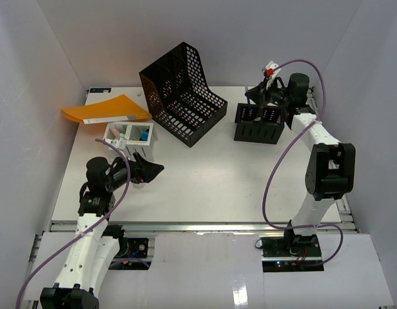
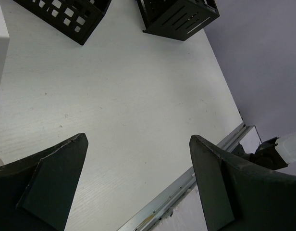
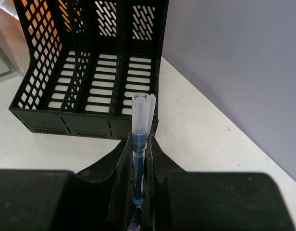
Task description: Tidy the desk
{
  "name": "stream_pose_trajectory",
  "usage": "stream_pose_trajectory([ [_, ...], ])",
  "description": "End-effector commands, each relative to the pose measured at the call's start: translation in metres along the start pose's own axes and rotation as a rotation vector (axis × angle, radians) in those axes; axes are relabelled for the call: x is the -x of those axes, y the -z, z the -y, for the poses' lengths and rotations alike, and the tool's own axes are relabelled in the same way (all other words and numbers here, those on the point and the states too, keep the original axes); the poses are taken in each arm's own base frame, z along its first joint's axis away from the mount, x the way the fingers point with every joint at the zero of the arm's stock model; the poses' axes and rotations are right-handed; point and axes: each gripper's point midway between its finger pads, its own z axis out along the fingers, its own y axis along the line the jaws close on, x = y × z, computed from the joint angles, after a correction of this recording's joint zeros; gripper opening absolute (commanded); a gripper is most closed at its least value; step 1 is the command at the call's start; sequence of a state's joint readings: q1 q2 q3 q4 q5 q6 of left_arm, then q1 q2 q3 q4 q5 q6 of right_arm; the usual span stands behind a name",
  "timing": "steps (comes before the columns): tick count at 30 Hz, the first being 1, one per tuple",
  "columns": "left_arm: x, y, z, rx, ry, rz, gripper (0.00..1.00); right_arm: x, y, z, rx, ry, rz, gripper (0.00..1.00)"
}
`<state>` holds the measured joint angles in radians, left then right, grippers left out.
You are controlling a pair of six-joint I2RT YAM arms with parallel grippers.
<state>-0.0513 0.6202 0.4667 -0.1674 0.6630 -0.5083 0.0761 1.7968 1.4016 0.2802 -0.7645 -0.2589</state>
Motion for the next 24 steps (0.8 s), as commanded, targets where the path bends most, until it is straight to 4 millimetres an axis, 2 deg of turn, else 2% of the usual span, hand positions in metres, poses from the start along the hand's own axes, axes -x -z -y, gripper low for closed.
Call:
stream_pose_trajectory([
  [1,0.01,0.001,0.002,0.012,-0.022,0.02,0.98,0.011,-0.001,0.01,0.007,0.016,0.112,0.1],
  [5,0.01,0.0,0.001,0.018,-0.018,0.018,0.98,-0.016,0.001,0.009,0.003,-0.025,0.099,0.22],
  [8,0.009,0.0,0.0,0.022,-0.008,0.016,0.98,-0.034,0.007,0.009,-0.016,-0.044,0.082,0.42],
  [9,0.008,0.0,-0.001,0.025,0.0,0.013,0.98,-0.036,0.009,0.009,-0.021,-0.047,0.081,0.45],
  [12,0.008,-0.002,-0.008,0.063,0.033,0.011,0.98,-0.036,0.015,0.008,-0.025,-0.055,0.08,0.53],
  [14,0.005,-0.003,-0.016,0.107,0.067,-0.004,0.98,-0.026,0.031,0.016,-0.053,-0.052,0.094,0.56],
  [17,0.001,-0.004,-0.026,0.16,0.113,-0.02,0.98,-0.01,0.048,0.014,-0.05,-0.065,0.113,0.58],
  [21,-0.007,-0.001,-0.033,0.207,0.164,-0.039,0.98,0.011,0.07,-0.013,0.035,-0.061,0.099,0.6],
  [24,-0.013,0.003,-0.041,0.276,0.211,-0.055,0.96,0.012,0.086,-0.061,0.176,-0.145,0.03,0.6],
])
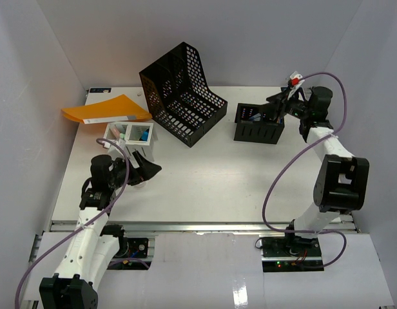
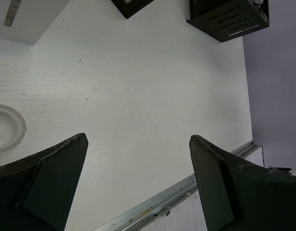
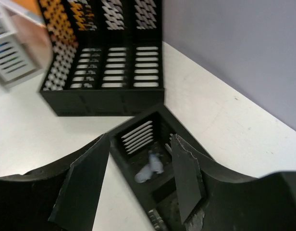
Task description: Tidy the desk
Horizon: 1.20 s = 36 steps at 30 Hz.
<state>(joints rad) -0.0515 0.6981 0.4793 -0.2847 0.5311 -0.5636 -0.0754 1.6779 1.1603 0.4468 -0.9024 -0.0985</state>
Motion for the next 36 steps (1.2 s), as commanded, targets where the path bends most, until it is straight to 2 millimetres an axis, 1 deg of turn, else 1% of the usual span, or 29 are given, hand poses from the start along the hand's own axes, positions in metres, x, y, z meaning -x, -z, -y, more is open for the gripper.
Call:
stream_pose_trajectory([
  [1,0.002,0.008,-0.01,0.111,0.075,-0.004,0.93,0.023,0.027,-0.076,0.212,-0.032,-0.047,0.6],
  [2,0.002,0.008,-0.014,0.141,0.084,-0.008,0.89,0.028,0.033,-0.091,0.229,-0.018,-0.049,0.6],
  [3,0.0,0.007,-0.017,0.16,0.095,-0.023,0.85,0.024,0.038,-0.099,0.236,-0.022,-0.06,0.6],
  [5,-0.005,0.005,-0.028,0.229,0.128,-0.067,0.72,0.013,0.047,-0.13,0.274,-0.026,-0.074,0.6],
  [7,-0.007,0.003,-0.036,0.291,0.139,-0.096,0.66,0.009,0.053,-0.146,0.3,-0.04,-0.078,0.6],
  [9,-0.01,-0.002,-0.05,0.384,0.112,-0.127,0.65,0.0,0.054,-0.177,0.364,-0.077,-0.105,0.59],
  [10,-0.016,-0.004,-0.054,0.41,0.102,-0.156,0.64,-0.004,0.056,-0.187,0.381,-0.08,-0.113,0.59],
  [11,-0.015,-0.004,-0.061,0.463,0.093,-0.159,0.64,-0.006,0.058,-0.192,0.385,-0.077,-0.119,0.59],
  [14,-0.016,-0.005,-0.072,0.558,0.059,-0.165,0.65,-0.009,0.062,-0.201,0.388,-0.052,-0.102,0.59],
  [16,-0.013,-0.008,-0.074,0.592,0.043,-0.152,0.66,-0.009,0.065,-0.205,0.398,-0.054,-0.094,0.59],
  [19,-0.015,-0.015,-0.074,0.633,0.012,-0.163,0.67,-0.01,0.066,-0.208,0.411,-0.06,-0.091,0.59],
  [24,-0.017,-0.024,-0.085,0.732,-0.033,-0.171,0.67,-0.01,0.068,-0.211,0.416,-0.054,-0.087,0.59],
  [29,-0.013,-0.033,-0.085,0.777,-0.085,-0.168,0.66,-0.01,0.068,-0.211,0.418,-0.036,-0.075,0.59],
  [36,-0.015,-0.038,-0.097,0.843,-0.11,-0.159,0.65,-0.013,0.067,-0.21,0.42,-0.039,-0.079,0.6],
])
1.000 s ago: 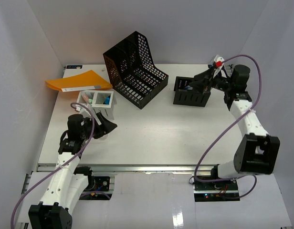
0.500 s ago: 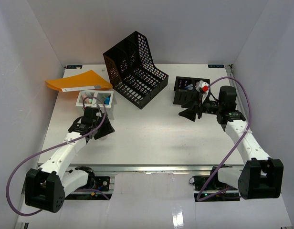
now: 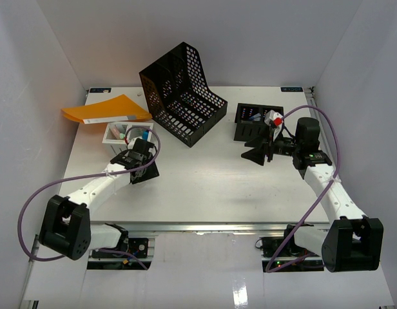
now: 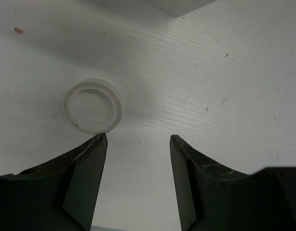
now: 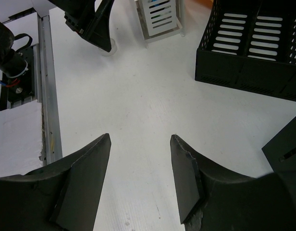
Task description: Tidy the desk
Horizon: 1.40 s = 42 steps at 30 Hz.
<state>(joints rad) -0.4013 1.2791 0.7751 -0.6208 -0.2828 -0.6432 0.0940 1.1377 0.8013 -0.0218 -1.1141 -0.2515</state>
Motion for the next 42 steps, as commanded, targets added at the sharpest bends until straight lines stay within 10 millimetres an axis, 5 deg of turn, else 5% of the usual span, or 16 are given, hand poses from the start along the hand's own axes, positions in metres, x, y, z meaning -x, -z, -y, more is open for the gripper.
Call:
stream_pose_trajectory([
  [1,0.016,-0.003,-0.002,0.048,0.018,0.066,0.64,0.004,0.0,-0.002,0.021,0.045,0.02,0.6],
  [8,0.007,-0.019,-0.004,0.078,-0.002,0.04,0.55,0.002,-0.001,-0.002,0.025,0.042,0.018,0.6],
  [21,-0.013,-0.037,-0.014,0.111,-0.019,0.012,0.54,-0.002,-0.002,-0.001,0.027,0.036,0.013,0.59],
  [29,-0.018,-0.038,-0.014,0.093,-0.013,0.011,0.38,-0.004,-0.002,-0.001,0.029,0.036,0.01,0.6],
  [37,-0.02,-0.009,0.019,-0.127,0.005,0.024,0.07,-0.01,-0.002,-0.007,0.06,0.045,0.009,0.6],
  [42,-0.019,0.045,0.065,-0.504,0.004,0.062,0.04,-0.016,-0.005,-0.031,0.193,0.04,0.018,0.62],
])
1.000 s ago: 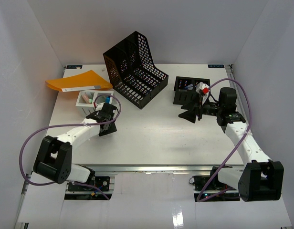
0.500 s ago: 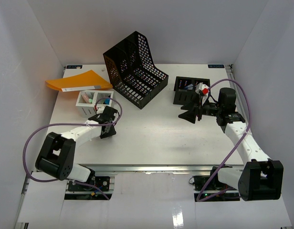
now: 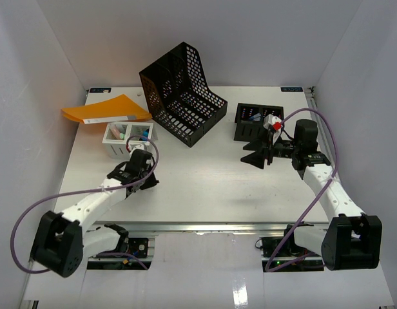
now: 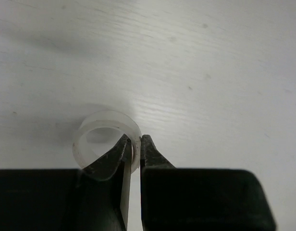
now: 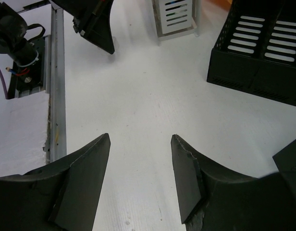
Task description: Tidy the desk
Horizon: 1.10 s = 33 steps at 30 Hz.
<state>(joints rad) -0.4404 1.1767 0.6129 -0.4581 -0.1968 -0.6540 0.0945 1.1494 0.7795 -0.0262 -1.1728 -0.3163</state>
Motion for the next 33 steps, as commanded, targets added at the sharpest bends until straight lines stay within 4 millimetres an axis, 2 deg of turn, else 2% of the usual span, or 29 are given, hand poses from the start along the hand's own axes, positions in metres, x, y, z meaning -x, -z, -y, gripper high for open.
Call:
stream_pose_trajectory([
  [1,0.005,0.054,0.073,-0.482,-0.011,0.049,0.03,-0.008,-0.007,-0.033,0.18,0.02,0.02,0.63],
  [4,-0.002,0.098,0.112,-0.819,-0.055,0.064,0.03,-0.02,-0.021,-0.057,0.274,0.12,-0.021,0.68],
  [8,-0.01,0.135,0.137,-1.078,-0.069,0.04,0.03,-0.039,-0.038,-0.085,0.399,0.275,-0.062,0.73],
  [11,-0.014,0.168,0.153,-1.309,-0.102,0.026,0.03,-0.046,-0.053,-0.087,0.427,0.312,-0.112,0.75],
  [13,-0.019,0.181,0.156,-1.413,-0.105,0.017,0.03,-0.043,-0.062,-0.089,0.448,0.304,-0.123,0.75],
  [14,-0.016,0.194,0.159,-1.48,-0.128,0.051,0.03,-0.039,-0.066,-0.088,0.448,0.273,-0.126,0.75],
  [16,-0.021,0.2,0.161,-1.538,-0.121,-0.007,0.03,-0.026,-0.078,-0.081,0.44,0.264,-0.108,0.77],
  [18,-0.018,0.212,0.165,-1.608,-0.155,0.02,0.03,-0.014,-0.088,-0.076,0.422,0.235,-0.087,0.77],
  [20,-0.02,0.214,0.167,-1.638,-0.151,-0.011,0.03,0.001,-0.099,-0.077,0.408,0.212,-0.055,0.79],
  [23,-0.015,0.23,0.17,-1.727,-0.186,0.039,0.03,0.018,-0.113,-0.082,0.382,0.194,-0.025,0.83],
  [27,-0.012,0.236,0.172,-1.78,-0.182,0.027,0.03,0.03,-0.122,-0.082,0.363,0.206,0.012,0.83],
  [33,-0.005,0.235,0.179,-1.792,-0.171,0.022,0.03,0.041,-0.124,-0.084,0.372,0.204,0.044,0.79],
])
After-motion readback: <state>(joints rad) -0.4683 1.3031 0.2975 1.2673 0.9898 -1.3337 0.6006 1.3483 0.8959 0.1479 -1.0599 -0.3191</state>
